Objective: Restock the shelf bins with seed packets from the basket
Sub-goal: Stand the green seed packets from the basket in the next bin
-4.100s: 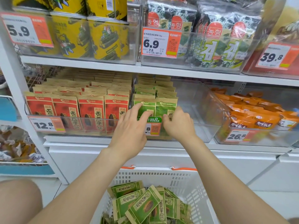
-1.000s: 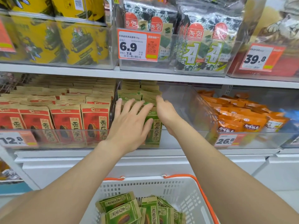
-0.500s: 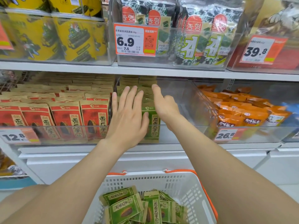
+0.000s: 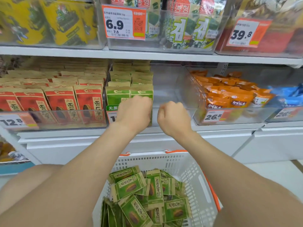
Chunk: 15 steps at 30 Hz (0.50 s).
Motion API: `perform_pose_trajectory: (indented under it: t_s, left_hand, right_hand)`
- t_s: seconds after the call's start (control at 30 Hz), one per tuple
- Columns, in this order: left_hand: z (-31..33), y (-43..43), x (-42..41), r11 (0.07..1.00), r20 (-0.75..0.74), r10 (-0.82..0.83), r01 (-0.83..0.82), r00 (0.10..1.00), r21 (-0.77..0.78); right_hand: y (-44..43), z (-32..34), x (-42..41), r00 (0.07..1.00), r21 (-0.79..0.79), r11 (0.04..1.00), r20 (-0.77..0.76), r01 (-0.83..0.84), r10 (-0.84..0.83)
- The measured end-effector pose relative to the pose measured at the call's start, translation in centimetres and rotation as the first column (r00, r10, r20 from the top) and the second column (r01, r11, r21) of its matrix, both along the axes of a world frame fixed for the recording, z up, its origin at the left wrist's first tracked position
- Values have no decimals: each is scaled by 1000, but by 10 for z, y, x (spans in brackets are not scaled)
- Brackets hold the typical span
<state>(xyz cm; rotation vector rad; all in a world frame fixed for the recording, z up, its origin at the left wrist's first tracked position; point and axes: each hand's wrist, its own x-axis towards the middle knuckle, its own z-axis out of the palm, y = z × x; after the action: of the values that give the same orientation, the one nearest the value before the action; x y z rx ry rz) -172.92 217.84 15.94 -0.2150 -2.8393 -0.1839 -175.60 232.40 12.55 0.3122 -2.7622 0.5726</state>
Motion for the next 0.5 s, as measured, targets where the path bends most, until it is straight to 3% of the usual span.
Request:
perform_pose_trajectory:
  t_s: [0.1, 0.27, 0.33, 0.5]
  left_hand:
    - [-9, 2, 13, 988, 262, -36, 73, 964, -134]
    - [-48, 5, 36, 949, 656, -81, 260, 751, -181]
    - [-59, 8, 43, 937, 708, -67, 289, 703, -198]
    - [-80, 4, 50, 912, 712, -66, 331, 699, -241]
  right_hand:
    - [8, -27, 19, 972, 184, 978, 227, -102, 59]
    - [12, -58, 55, 820, 393, 844, 565, -365, 91]
    - [11, -76, 64, 752, 394, 816, 655, -423, 74]
    - [6, -138, 77, 672, 351, 827, 739, -439, 43]
